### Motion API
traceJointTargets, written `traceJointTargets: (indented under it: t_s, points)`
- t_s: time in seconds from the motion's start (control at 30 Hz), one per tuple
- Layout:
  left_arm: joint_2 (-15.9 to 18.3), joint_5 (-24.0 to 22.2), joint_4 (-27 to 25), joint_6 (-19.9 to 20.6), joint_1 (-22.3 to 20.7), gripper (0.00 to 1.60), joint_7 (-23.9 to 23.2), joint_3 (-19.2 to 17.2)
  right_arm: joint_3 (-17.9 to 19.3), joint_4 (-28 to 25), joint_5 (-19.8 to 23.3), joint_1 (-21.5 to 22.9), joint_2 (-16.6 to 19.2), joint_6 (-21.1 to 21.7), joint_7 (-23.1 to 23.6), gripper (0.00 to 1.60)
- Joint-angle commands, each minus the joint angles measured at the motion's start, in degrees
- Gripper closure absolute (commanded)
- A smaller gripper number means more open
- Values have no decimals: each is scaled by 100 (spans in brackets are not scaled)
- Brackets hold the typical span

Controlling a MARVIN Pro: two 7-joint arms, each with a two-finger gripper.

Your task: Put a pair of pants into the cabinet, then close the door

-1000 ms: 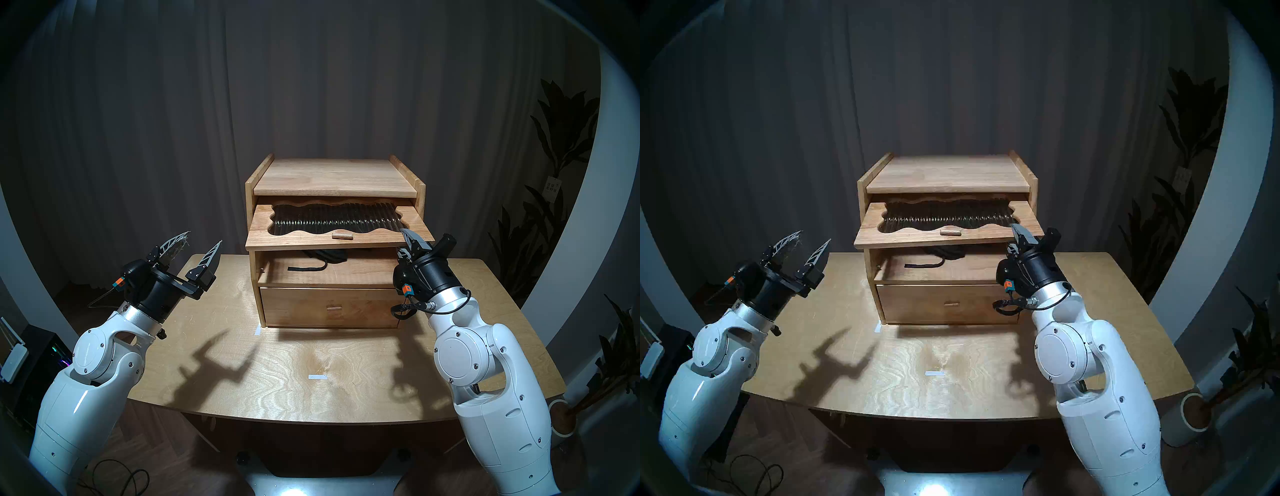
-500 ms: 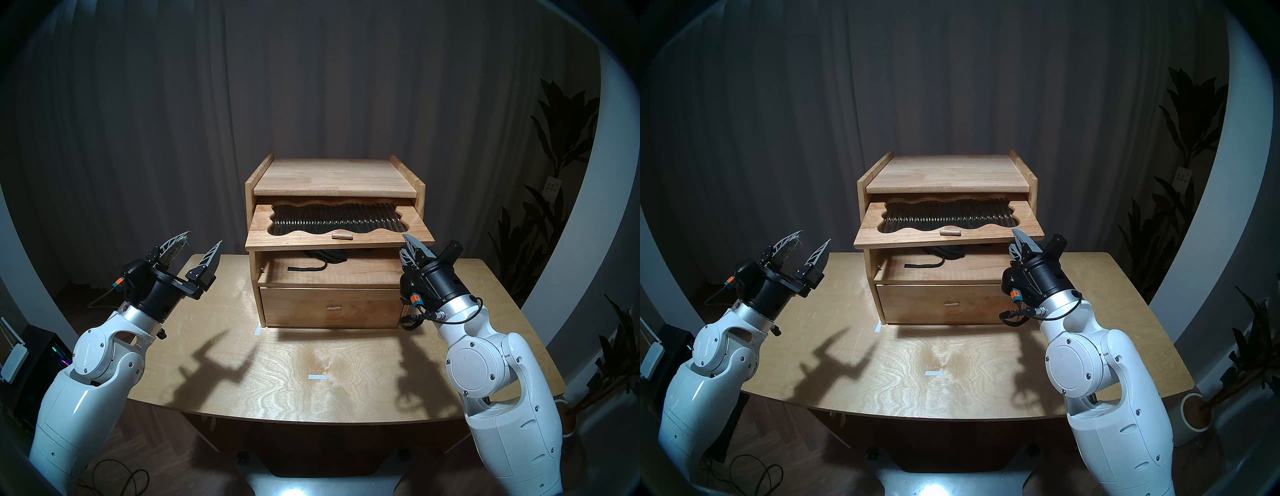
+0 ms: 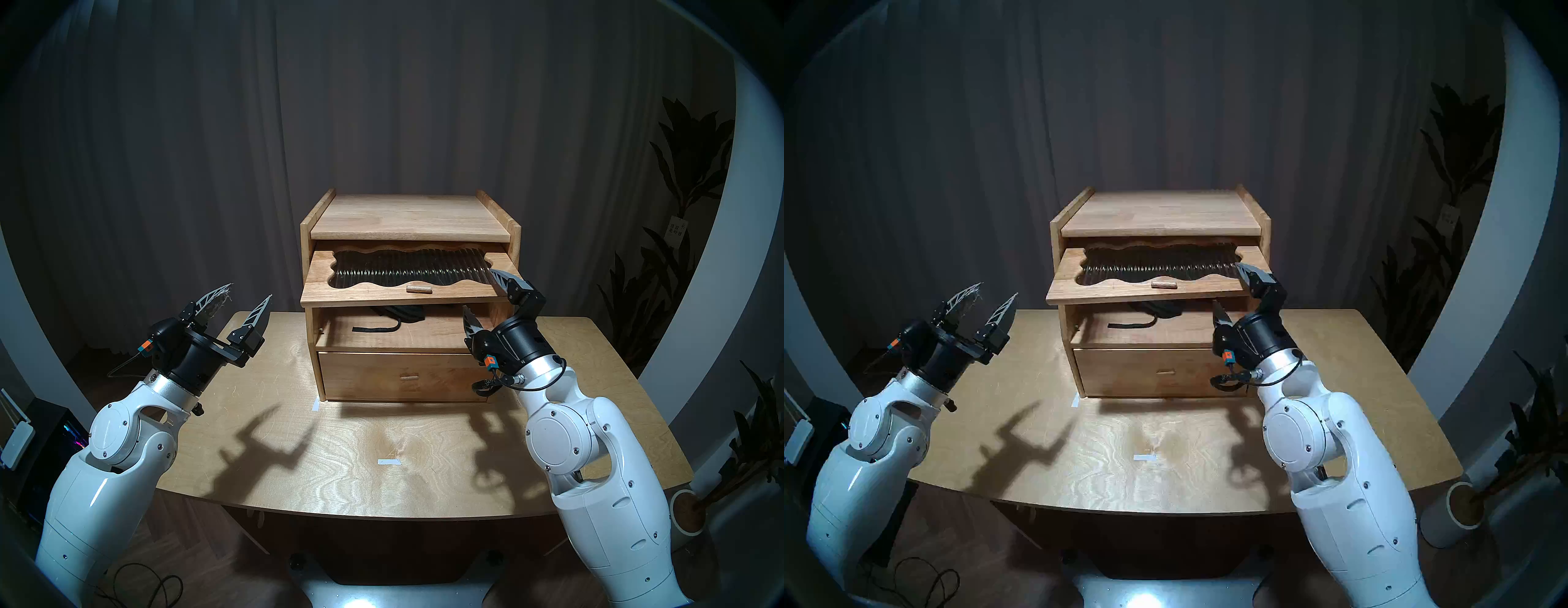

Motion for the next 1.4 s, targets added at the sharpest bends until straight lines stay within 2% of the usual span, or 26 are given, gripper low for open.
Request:
traceJointTargets:
  t_s: [0.0, 0.03, 0.07, 0.13, 0.2, 0.3, 0.53, 0.63, 0.73, 0.87, 1.03, 1.27, 1.37]
  points:
    - [1, 2, -69, -48, -55, 0, 0, -47, -183, 162, -44, 559, -123, -93, -37, 8]
    - [1, 2, -69, -49, -55, 0, 0, -47, -202, 231, -49, 615, -142, -101, -51, 13]
    - [1, 2, -69, -49, -55, 0, 0, -47, -214, 277, -55, 652, -154, -107, -61, 34]
    - [1, 2, -69, -49, -55, 0, 0, -47, -220, 335, -59, 689, -165, -117, -82, 115]
    - [1, 3, -69, -51, -55, 0, 1, -47, -191, 342, -46, 665, -140, -144, -115, 160]
    - [1, 3, -69, -52, -54, 0, 1, -47, -118, 79, 140, 459, -108, -112, 106, 160]
    - [2, 2, -69, -51, -55, 0, 2, -46, -16, -432, 148, -33, -29, -61, 230, 160]
    - [4, 1, -68, -50, -55, 0, 2, -45, 80, -631, 386, -247, -102, 22, 462, 160]
    - [4, 1, -68, -50, -55, 0, 2, -45, 89, -837, 403, -444, -75, 11, 491, 160]
    - [3, 2, -69, -52, -54, 0, 2, -46, 157, -951, 482, -499, -98, 97, 612, 160]
    - [4, 2, -69, -53, -54, 0, 3, -46, 21, -980, 587, -570, -106, 20, 737, 160]
    - [4, 1, -69, -53, -54, 0, 3, -45, -93, -1090, 598, -750, -94, 10, 801, 160]
    - [4, 2, -69, -54, -54, 0, 3, -45, -38, -1176, 559, -864, -25, 124, 975, 160]
